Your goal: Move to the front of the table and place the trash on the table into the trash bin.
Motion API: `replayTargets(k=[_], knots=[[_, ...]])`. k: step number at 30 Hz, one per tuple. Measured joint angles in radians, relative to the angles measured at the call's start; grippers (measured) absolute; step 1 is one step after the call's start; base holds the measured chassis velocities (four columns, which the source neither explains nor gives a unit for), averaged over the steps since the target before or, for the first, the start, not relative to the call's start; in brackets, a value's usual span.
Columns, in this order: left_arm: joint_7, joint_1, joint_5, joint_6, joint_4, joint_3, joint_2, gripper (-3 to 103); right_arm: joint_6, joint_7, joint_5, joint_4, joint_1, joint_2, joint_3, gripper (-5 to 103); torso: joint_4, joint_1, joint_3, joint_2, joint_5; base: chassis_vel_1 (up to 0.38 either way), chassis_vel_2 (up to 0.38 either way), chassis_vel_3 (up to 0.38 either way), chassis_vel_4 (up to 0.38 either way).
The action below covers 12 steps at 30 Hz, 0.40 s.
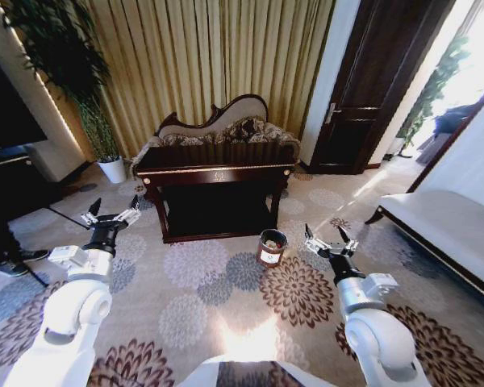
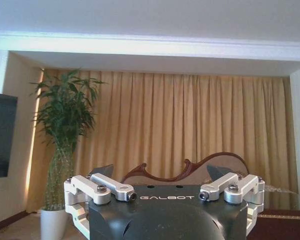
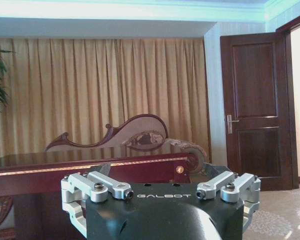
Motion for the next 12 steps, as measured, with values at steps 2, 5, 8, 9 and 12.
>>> replayTargets(k=[2, 5, 8, 9, 12], knots=[[0.0, 0.0, 0.0, -0.001, 0.001, 0.001, -0.004, 100, 0.004, 0.0, -0.002, -0.005, 0.0, 0.002, 0.0, 100, -0.0003, -0.001, 0.0, 0.001, 0.0001, 0.19, -0.182, -0.173, 0.147], [-0.001, 0.0, 0.001, -0.001, 0.001, 0.005, -0.008, 100, 0.01, 0.0, -0.004, -0.009, -0.001, 0.003, 0.0, 100, -0.0005, -0.001, 0.0, 0.001, 0.0004, 0.082, -0.078, -0.136, 0.074], [-0.001, 0.003, 0.014, -0.001, -0.001, 0.017, -0.018, 100, 0.019, 0.0, -0.005, -0.011, -0.007, 0.008, 0.0, 100, -0.0006, -0.001, 0.0, 0.0, 0.0005, 0.0, -0.013, -0.035, 0.006], [-0.002, 0.007, 0.019, 0.0, -0.001, 0.021, -0.022, 100, 0.023, 0.0, -0.007, -0.015, -0.009, 0.01, 0.0, 100, -0.0006, 0.001, 0.001, -0.001, 0.0006, 0.0, 0.0, 0.0, 0.0], [-0.004, 0.01, 0.022, 0.0, 0.0, 0.022, -0.025, 100, 0.028, 0.0, -0.009, -0.019, -0.01, 0.009, 0.0, 100, -0.0006, 0.002, 0.001, -0.001, 0.0007, -0.043, 0.028, 0.043, -0.022]])
